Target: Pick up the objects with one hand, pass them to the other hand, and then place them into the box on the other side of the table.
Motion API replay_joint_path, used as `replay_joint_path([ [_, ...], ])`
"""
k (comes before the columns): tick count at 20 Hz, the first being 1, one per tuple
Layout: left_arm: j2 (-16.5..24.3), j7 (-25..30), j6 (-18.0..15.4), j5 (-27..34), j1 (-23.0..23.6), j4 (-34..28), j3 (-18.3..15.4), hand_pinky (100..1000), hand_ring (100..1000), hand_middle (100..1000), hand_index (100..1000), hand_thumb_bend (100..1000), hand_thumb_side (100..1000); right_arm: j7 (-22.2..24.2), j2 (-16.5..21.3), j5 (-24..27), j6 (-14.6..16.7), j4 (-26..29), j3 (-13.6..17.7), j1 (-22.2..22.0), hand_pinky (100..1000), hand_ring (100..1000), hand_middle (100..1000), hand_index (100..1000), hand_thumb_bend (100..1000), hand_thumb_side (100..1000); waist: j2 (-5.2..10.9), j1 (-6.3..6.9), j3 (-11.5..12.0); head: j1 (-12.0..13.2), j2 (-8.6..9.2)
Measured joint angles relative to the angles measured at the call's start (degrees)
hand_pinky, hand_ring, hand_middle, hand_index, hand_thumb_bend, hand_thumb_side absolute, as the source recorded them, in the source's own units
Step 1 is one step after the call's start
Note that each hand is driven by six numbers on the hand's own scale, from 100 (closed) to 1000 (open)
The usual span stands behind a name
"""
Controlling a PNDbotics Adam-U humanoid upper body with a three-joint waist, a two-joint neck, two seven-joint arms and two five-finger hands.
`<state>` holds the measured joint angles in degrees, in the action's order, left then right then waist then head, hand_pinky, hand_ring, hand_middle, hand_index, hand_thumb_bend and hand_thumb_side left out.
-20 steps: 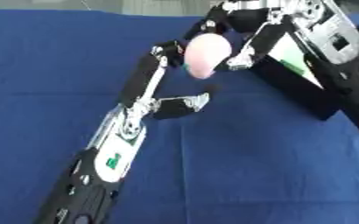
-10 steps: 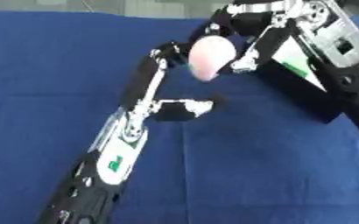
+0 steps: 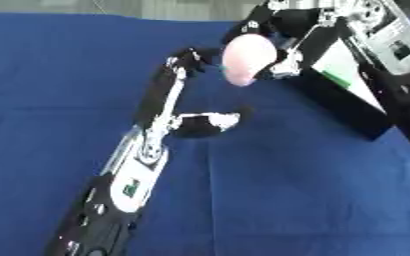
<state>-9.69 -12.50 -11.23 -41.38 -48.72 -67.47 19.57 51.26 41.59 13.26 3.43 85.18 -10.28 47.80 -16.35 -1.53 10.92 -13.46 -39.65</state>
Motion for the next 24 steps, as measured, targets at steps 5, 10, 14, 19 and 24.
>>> replay_joint_path([
  [5, 0.7, -0.4, 0.3, 0.0, 0.7, 0.0, -0.3, 616, 630, 623, 795, 732, 458, -4.6, 3.4, 1.8, 0.3, 0.2, 3.7, -3.7, 801, 931, 417, 483, 313, 100, 0.07, 0.03, -1.1, -0.1, -0.01],
  [10, 1.2, -0.7, 0.4, -0.1, 1.1, 0.2, -0.3, 617, 632, 625, 795, 738, 459, -11.7, 5.5, 2.0, 0.5, 0.2, 8.0, -7.8, 806, 930, 421, 486, 301, 100, 0.08, 0.07, -2.2, -0.7, 0.02],
  [14, 1.6, -0.8, 0.4, -0.4, 1.4, 0.4, -0.4, 618, 633, 626, 796, 740, 462, -16.0, 6.6, 1.7, 0.5, -0.6, 10.8, -10.9, 803, 929, 422, 487, 299, 100, 0.08, 0.55, -2.9, -1.4, 0.22],
  [19, 1.7, -0.8, 0.4, -0.8, 1.6, 0.5, -0.5, 620, 635, 628, 797, 742, 466, -20.6, 7.7, 0.1, 1.2, -3.0, 13.6, -13.2, 801, 925, 423, 490, 303, 100, 0.09, 0.97, -3.4, -2.6, 1.56],
  [24, 2.1, -0.8, 0.4, -1.0, 1.8, 0.7, -0.5, 620, 636, 629, 799, 745, 469, -24.0, 8.7, -1.7, 2.4, -6.3, 15.4, -14.6, 802, 924, 425, 492, 308, 100, 0.1, 1.38, -3.8, -3.5, 2.72],
])
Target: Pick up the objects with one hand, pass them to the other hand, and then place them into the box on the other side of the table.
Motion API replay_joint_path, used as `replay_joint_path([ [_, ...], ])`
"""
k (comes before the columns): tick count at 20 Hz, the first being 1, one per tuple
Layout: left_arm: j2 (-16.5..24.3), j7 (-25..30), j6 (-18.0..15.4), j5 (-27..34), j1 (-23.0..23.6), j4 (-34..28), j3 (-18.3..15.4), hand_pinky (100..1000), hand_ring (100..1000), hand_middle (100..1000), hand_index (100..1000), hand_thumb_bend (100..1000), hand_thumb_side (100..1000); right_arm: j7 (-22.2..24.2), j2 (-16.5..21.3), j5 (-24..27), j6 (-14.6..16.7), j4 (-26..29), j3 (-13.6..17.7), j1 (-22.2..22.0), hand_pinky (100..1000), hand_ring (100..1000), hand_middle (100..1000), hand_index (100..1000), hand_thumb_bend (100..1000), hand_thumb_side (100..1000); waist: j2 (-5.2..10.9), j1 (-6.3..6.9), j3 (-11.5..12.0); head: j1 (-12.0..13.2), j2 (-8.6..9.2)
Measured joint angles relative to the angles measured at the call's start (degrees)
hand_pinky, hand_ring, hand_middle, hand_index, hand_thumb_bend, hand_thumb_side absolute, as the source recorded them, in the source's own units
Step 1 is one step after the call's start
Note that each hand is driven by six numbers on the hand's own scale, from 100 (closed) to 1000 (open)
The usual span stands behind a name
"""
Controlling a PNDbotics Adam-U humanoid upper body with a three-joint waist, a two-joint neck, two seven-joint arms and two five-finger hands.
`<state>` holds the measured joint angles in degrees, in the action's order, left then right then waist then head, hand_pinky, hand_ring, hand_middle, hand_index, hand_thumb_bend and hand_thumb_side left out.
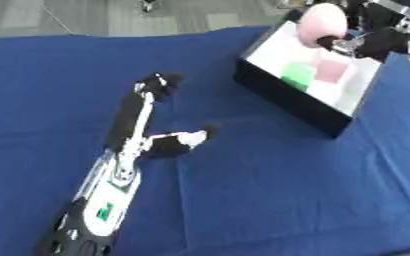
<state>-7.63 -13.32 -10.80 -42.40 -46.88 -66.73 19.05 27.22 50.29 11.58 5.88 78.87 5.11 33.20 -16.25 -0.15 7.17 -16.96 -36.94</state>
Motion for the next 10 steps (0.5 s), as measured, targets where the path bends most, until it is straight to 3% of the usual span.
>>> replay_joint_path([
  [10, 0.0, 0.0, 0.0, 0.0, 0.2, 0.0, 0.0, 620, 637, 630, 801, 744, 468, -4.2, 0.4, -7.0, 2.5, -9.0, 1.3, 0.1, 799, 925, 448, 520, 288, 100, 0.08, 0.42, -0.1, -0.9, 0.39],
])
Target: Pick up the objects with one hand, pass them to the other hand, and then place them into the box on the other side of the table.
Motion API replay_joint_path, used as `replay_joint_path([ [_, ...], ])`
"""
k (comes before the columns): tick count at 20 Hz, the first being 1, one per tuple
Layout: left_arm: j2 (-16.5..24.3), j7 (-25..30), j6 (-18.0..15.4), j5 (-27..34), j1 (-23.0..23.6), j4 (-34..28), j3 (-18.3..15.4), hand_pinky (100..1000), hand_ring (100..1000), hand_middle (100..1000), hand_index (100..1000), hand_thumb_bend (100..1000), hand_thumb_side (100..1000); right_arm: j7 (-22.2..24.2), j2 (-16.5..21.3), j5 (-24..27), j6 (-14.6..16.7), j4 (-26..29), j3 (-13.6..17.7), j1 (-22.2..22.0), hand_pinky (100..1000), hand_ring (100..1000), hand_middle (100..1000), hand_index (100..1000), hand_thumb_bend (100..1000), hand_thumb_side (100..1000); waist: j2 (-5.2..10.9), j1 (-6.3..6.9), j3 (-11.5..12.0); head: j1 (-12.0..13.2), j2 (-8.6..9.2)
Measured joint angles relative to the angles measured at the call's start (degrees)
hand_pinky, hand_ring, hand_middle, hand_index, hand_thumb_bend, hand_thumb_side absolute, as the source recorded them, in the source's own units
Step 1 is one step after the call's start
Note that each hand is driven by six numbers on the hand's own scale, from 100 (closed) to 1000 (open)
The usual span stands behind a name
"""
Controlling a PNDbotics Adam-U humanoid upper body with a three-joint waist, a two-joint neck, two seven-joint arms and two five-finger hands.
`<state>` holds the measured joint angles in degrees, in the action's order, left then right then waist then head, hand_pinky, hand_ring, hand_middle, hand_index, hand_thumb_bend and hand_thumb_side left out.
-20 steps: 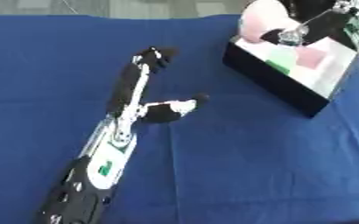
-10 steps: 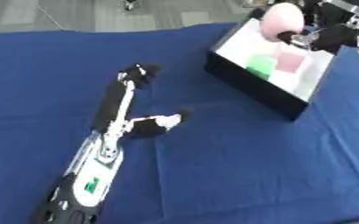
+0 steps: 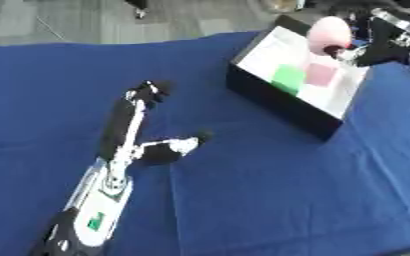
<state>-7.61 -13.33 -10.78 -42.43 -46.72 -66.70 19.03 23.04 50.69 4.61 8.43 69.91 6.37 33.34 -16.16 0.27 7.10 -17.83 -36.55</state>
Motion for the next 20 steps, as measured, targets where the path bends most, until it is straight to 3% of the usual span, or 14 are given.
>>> replay_joint_path([
  [5, 0.0, 0.0, 0.0, 0.0, 0.0, 0.0, 0.0, 620, 638, 631, 801, 743, 468, -0.5, 0.0, -3.2, 1.6, -3.2, 0.1, 0.3, 805, 941, 487, 566, 324, 100, 0.07, 0.0, 0.3, 0.0, -0.05],
  [8, 0.0, 0.0, 0.1, 0.0, 0.1, 0.0, 0.0, 619, 638, 631, 802, 744, 468, -0.7, 0.0, -5.0, 2.7, -4.5, 0.1, 0.3, 813, 985, 577, 663, 323, 100, 0.09, 0.0, 0.4, 0.1, -0.07],
  [12, 0.0, 0.0, 0.1, 0.0, 0.2, 0.0, 0.0, 619, 638, 631, 803, 745, 467, -1.0, 0.0, -7.2, 4.4, -5.0, 0.3, 0.0, 869, 1000, 797, 864, 434, 100, 0.09, 0.0, 0.4, 0.1, -0.11],
  [14, 0.0, 0.0, 0.1, 0.0, 0.2, 0.0, 0.0, 619, 638, 632, 803, 746, 467, -1.0, 0.0, -8.1, 5.5, -5.0, 0.3, -0.1, 895, 1000, 859, 908, 510, 100, 0.09, 0.0, 0.4, 0.1, -0.17],
  [16, 0.0, 0.0, 0.1, 0.0, 0.2, 0.0, 0.0, 620, 638, 632, 803, 748, 467, -1.0, 0.0, -8.8, 6.6, -5.0, 0.5, -0.3, 906, 1000, 877, 920, 598, 122, 0.11, 0.0, 0.5, 0.2, -0.72],
  [20, 0.0, -0.1, 0.3, 0.0, 0.2, 0.0, -0.1, 619, 639, 632, 804, 748, 465, -1.9, 0.0, -9.3, 7.9, -4.9, 1.1, -0.9, 910, 1000, 887, 925, 615, 120, 0.2, 0.0, 0.5, 0.7, -1.61],
])
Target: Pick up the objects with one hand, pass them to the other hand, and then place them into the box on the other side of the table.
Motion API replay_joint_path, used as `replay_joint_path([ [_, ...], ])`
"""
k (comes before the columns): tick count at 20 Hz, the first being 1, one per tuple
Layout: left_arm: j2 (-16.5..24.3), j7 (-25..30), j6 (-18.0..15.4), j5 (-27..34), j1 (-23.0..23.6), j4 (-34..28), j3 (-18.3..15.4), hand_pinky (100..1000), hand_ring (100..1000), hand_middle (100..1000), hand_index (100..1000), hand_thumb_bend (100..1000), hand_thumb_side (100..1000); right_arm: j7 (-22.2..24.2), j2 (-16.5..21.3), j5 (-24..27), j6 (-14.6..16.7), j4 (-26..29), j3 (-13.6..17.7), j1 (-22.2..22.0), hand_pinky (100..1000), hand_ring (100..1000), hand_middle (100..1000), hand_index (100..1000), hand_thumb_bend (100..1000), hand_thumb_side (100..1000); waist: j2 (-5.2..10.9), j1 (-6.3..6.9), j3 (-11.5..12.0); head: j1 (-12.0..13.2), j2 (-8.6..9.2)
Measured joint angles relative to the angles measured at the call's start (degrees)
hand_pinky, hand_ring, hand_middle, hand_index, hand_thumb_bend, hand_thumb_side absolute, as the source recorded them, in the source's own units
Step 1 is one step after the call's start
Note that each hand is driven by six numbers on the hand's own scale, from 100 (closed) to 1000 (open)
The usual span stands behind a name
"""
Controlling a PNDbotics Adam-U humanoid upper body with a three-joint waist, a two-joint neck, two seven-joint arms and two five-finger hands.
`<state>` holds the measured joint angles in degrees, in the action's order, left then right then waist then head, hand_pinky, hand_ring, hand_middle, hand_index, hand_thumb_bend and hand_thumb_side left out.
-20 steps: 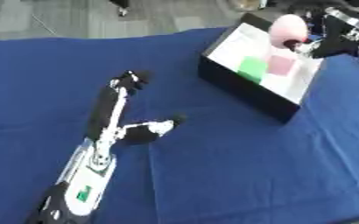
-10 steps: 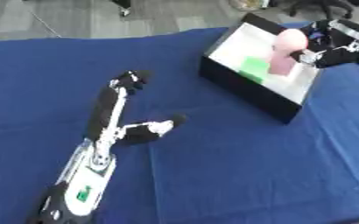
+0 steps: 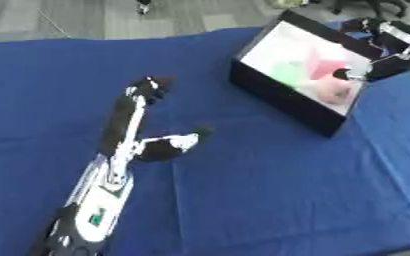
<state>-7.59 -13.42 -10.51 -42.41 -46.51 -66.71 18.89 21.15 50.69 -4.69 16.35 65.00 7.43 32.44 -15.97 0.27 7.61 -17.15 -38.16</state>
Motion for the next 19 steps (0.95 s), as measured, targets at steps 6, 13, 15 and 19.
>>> replay_joint_path([
  [6, 0.1, -0.1, 0.4, 0.0, 0.2, 0.0, -0.2, 620, 640, 628, 807, 729, 484, -3.1, 0.1, 2.6, -0.8, 2.4, 1.3, -1.5, 910, 1000, 897, 926, 517, 100, 0.33, 0.0, 0.0, 0.5, -0.59],
  [13, 2.5, -1.0, 2.8, 1.5, 0.2, -1.0, -1.7, 637, 657, 646, 828, 608, 538, -8.4, 3.1, 20.5, -3.8, 10.8, 4.2, -4.7, 926, 1000, 909, 915, 100, 175, 1.38, 0.0, 0.0, 3.9, -2.08],
  [15, 3.5, -1.1, 4.2, 3.0, 0.1, -2.1, -2.3, 652, 673, 662, 837, 550, 535, -9.7, 4.1, 26.4, -3.8, 13.7, 5.1, -6.5, 925, 1000, 913, 925, 100, 188, 1.88, 0.0, 0.3, 4.9, -2.67],
  [19, 6.4, -0.8, 7.7, 7.1, -0.6, -6.0, -4.0, 665, 690, 680, 847, 466, 530, -10.8, 6.1, 36.3, -3.0, 19.8, 8.7, -12.9, 910, 1000, 907, 922, 215, 100, 3.51, 0.11, 0.7, 6.2, -3.59],
])
